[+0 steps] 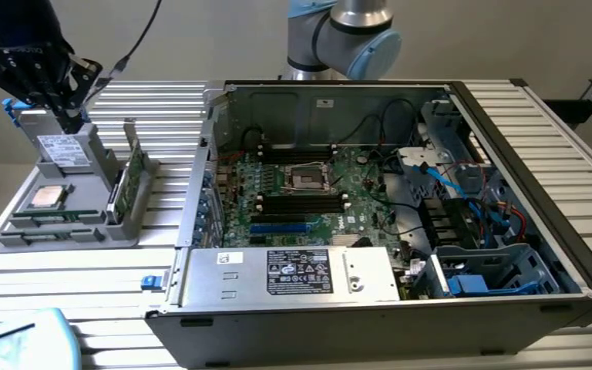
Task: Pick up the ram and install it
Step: 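Reach for the ram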
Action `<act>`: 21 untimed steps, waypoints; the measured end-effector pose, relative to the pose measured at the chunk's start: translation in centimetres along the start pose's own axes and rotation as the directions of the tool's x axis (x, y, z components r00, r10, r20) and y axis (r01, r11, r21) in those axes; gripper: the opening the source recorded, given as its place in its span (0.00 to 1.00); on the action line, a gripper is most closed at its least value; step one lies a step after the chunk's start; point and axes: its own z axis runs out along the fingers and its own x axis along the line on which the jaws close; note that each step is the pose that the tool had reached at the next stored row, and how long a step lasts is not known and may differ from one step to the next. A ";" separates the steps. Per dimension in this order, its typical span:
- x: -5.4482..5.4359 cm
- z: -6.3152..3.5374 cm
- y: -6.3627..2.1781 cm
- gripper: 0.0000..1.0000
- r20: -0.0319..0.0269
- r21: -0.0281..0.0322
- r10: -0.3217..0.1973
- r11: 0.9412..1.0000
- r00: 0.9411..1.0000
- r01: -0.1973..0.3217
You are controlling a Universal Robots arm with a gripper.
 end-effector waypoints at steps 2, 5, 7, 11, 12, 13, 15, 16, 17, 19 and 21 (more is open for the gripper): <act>0.3 0.09 -0.21 0.10 -0.004 0.000 0.000 1.000 1.000 0.000; 0.7 0.22 -0.54 0.10 -0.009 0.001 0.000 1.000 1.000 0.000; 0.9 0.29 -0.72 0.10 -0.013 0.002 0.000 1.000 1.000 0.000; 1.4 0.44 -1.05 0.10 -0.020 0.006 -0.001 1.000 1.000 0.001; 1.5 0.49 -1.13 0.10 -0.022 0.007 -0.001 1.000 1.000 0.001; 1.6 0.53 -1.22 0.10 -0.023 0.007 -0.001 1.000 1.000 0.001; 1.8 0.62 -1.43 0.10 -0.026 0.008 -0.001 1.000 1.000 0.001; 1.9 0.66 -1.55 0.10 -0.028 0.008 -0.001 1.000 1.000 0.001; 2.0 0.70 -1.66 0.10 -0.030 0.008 -0.001 1.000 1.000 0.001; 2.2 0.79 -1.91 0.10 -0.033 0.009 -0.001 1.000 0.999 0.001; 2.3 0.90 -2.15 0.10 -0.037 0.009 -0.001 1.000 0.999 0.001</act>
